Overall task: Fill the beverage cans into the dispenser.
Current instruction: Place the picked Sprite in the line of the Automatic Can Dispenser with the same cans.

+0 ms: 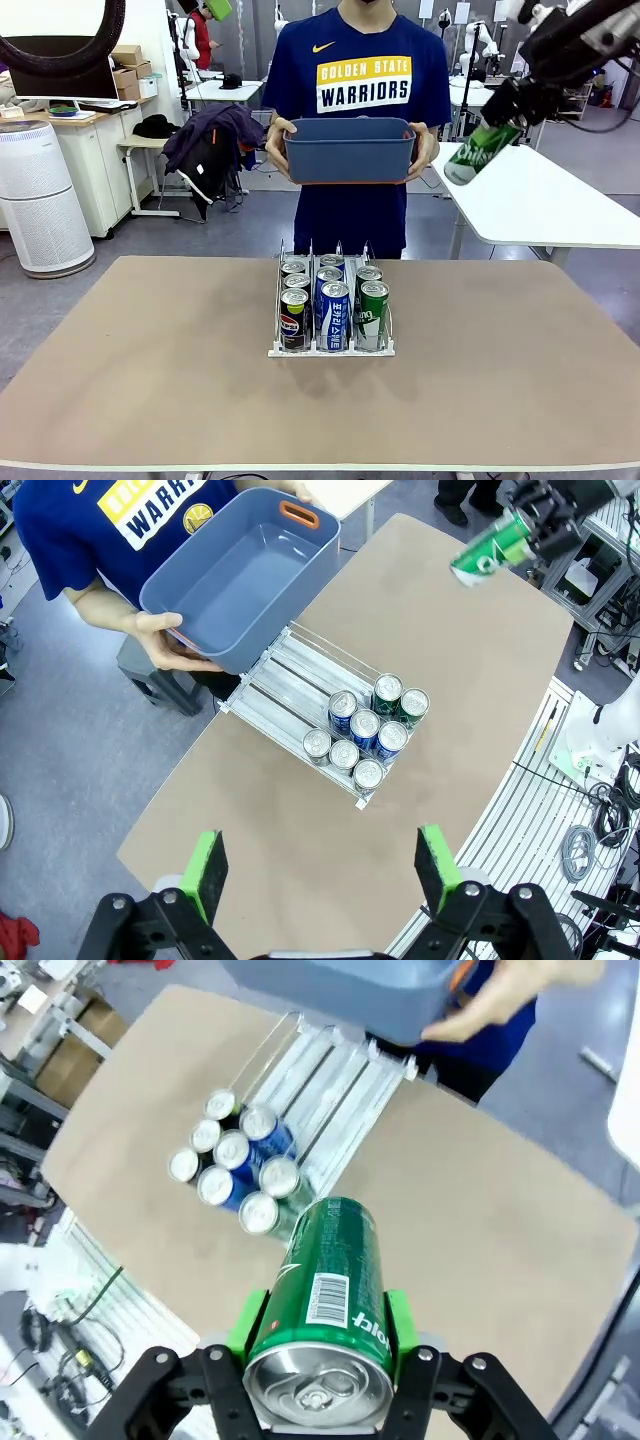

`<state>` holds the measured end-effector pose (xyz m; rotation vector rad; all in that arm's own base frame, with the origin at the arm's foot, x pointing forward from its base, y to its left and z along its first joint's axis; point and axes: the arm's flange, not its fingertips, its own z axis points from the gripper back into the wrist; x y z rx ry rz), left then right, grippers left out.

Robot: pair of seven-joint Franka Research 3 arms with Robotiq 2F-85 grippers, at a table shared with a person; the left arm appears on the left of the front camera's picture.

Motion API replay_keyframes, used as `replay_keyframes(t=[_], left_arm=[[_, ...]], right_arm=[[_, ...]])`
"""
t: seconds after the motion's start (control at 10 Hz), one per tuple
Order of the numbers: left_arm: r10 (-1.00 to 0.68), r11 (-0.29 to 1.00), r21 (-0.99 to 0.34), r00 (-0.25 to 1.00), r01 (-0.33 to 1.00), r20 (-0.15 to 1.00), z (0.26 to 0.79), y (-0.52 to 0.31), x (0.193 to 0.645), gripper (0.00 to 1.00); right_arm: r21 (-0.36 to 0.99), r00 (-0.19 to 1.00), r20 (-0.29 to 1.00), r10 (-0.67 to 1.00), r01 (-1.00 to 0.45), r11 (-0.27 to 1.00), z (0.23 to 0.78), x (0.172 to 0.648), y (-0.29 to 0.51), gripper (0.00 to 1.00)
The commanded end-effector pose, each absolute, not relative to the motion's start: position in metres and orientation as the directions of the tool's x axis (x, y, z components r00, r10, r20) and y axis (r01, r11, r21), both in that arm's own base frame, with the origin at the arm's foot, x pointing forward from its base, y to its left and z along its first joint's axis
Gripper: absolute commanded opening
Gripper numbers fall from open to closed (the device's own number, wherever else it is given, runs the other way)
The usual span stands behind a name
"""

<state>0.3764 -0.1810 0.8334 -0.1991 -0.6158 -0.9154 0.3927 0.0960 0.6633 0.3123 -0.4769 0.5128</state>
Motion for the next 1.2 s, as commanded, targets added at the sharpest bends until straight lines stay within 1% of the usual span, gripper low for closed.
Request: replay_keyframes(t=[0.0,0.2,0.3,0.5,0.6,0.7,0.8,1.1], left_arm=[[-0.675,0.609,0.097,0.45,0.787,0.585,0.833,-0.18,0.376,1.0],[-0.675,0.609,0.097,0.45,0.787,0.585,0.833,-0.18,0.376,1.0],[-0.675,0.609,0.097,0.45,0.787,0.585,0.833,-0.18,0.376,1.0],[-0.675,0.609,0.097,0.45,0.787,0.585,0.833,-0.18,0.376,1.0],[-0.675,0.609,0.097,0.45,0.787,0.585,0.833,-0.18,0.376,1.0],[-0.675,0.609,0.097,0.45,0.787,0.585,0.833,-0.18,0.376,1.0],[-0.675,0.609,0.097,0.45,0.787,0.585,0.833,-0.18,0.376,1.0],[-0.675,0.609,0.097,0.45,0.787,0.585,0.833,-0.18,0.376,1.0]], right_arm=[[0.211,0.804,0.468,0.367,-0.505,0.837,0.632,0.368,0.097,0.58],[0.197,0.773,0.422,0.473,-0.588,0.785,0.594,0.35,0.088,0.58],[0.209,0.739,0.432,0.517,-0.64,0.74,0.582,0.346,0.088,0.58],[0.221,0.699,0.406,0.589,-0.7,0.679,0.557,0.346,0.087,0.58],[0.237,0.671,0.398,0.625,-0.734,0.637,0.552,0.347,0.082,0.58],[0.248,0.658,0.517,0.548,-0.727,0.64,0.545,0.356,0.081,0.58],[0.208,0.705,0.386,0.595,-0.694,0.689,0.55,0.344,0.09,0.58],[0.208,0.705,0.386,0.595,-0.694,0.689,0.55,0.344,0.09,0.58]])
